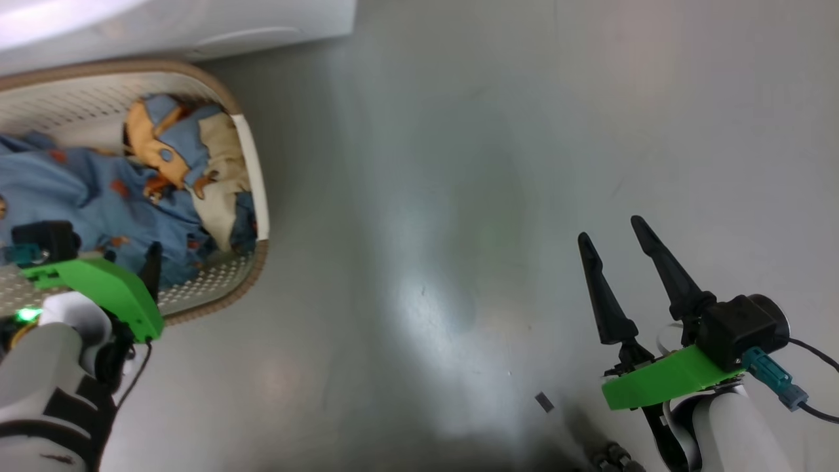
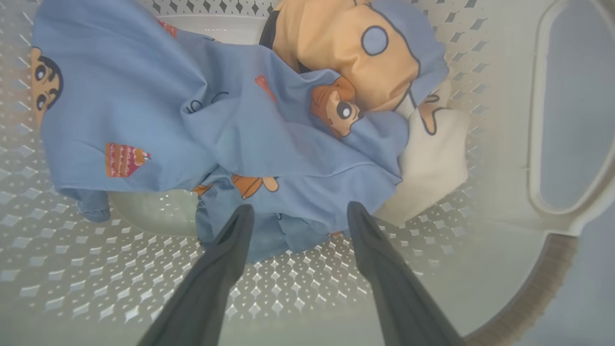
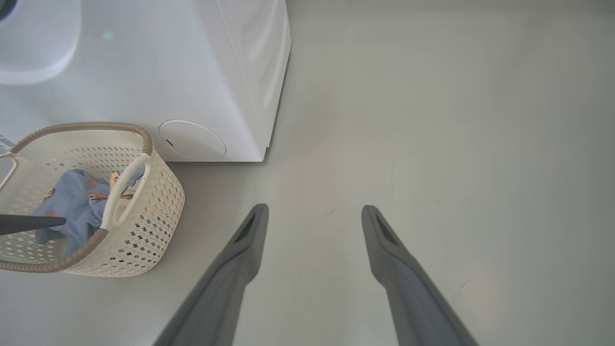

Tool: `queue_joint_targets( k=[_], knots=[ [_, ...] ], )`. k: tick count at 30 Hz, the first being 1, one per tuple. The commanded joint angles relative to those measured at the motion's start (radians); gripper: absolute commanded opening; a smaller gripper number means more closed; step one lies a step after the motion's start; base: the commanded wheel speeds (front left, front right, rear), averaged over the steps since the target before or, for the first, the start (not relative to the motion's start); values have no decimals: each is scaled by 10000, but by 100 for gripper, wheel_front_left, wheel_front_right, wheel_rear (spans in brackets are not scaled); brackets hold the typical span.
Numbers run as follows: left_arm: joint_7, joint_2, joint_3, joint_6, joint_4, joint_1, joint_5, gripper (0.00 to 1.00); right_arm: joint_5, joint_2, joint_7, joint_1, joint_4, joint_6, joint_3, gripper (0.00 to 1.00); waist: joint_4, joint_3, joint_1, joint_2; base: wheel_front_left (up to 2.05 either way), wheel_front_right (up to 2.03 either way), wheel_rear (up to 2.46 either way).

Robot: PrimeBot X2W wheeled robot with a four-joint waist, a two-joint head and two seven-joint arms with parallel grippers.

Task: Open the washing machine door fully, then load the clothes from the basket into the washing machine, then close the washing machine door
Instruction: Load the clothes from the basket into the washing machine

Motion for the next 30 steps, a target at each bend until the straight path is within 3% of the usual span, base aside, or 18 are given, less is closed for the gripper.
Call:
queue_joint_targets(
  k=[1,16,30],
  knots=[
    [-15,529,117,-15,107,-78,-65,100,-15,37,-118,84,-264,16,251,100,-376,499,0,0,0,0,0],
    [460,799,150,-12,917,-1427,-723,100,216,40,-118,26,-561,16,318,100,-745,1373,0,0,0,0,0],
    [700,588,175,454,1119,-1895,-864,100,170,41,-118,296,-766,16,193,100,-728,1585,0,0,0,0,0]
  ],
)
